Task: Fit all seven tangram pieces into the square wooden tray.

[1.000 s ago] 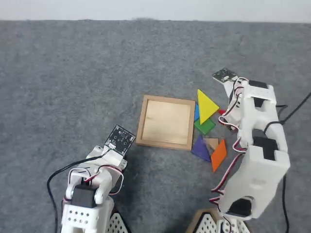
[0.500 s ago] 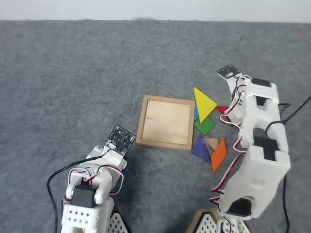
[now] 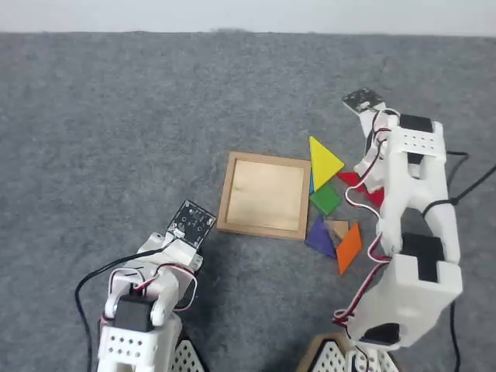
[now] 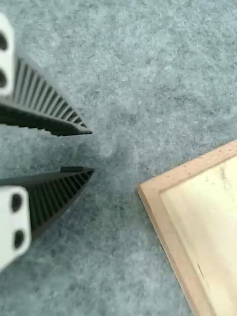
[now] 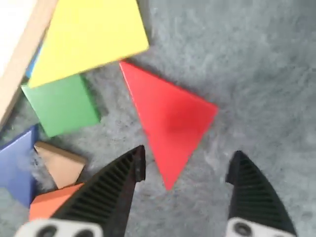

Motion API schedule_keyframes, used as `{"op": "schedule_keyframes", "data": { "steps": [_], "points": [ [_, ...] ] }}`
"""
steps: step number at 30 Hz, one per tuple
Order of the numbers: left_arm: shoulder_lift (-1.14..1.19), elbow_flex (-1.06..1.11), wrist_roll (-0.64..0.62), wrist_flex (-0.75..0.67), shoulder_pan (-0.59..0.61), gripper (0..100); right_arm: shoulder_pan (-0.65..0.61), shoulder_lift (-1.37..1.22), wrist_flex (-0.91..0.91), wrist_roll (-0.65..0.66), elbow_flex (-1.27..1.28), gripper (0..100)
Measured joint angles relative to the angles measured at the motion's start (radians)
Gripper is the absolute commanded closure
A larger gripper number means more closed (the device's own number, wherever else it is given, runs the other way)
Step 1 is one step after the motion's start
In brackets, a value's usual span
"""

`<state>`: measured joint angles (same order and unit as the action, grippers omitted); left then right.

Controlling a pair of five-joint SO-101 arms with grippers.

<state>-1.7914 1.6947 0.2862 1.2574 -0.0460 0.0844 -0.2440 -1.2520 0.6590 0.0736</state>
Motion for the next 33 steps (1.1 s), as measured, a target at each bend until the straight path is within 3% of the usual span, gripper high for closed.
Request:
{"op": "schedule_keyframes", "data": {
  "steps": [11, 21, 33],
  "points": [
    [0.0, 0.0, 0.0, 0.0, 0.0, 90, -0.006, -0.285, 0.012, 0.075, -0.175, 73.1],
    [0.0, 0.0, 0.0, 0.0, 0.0, 90, -0.006, -0.307, -0.008, 0.11, -0.196, 73.2],
    [0.0, 0.0, 0.0, 0.0, 0.0, 90, -0.048, -0.249, -0.009, 0.167, -0.043, 73.5]
  ]
}}
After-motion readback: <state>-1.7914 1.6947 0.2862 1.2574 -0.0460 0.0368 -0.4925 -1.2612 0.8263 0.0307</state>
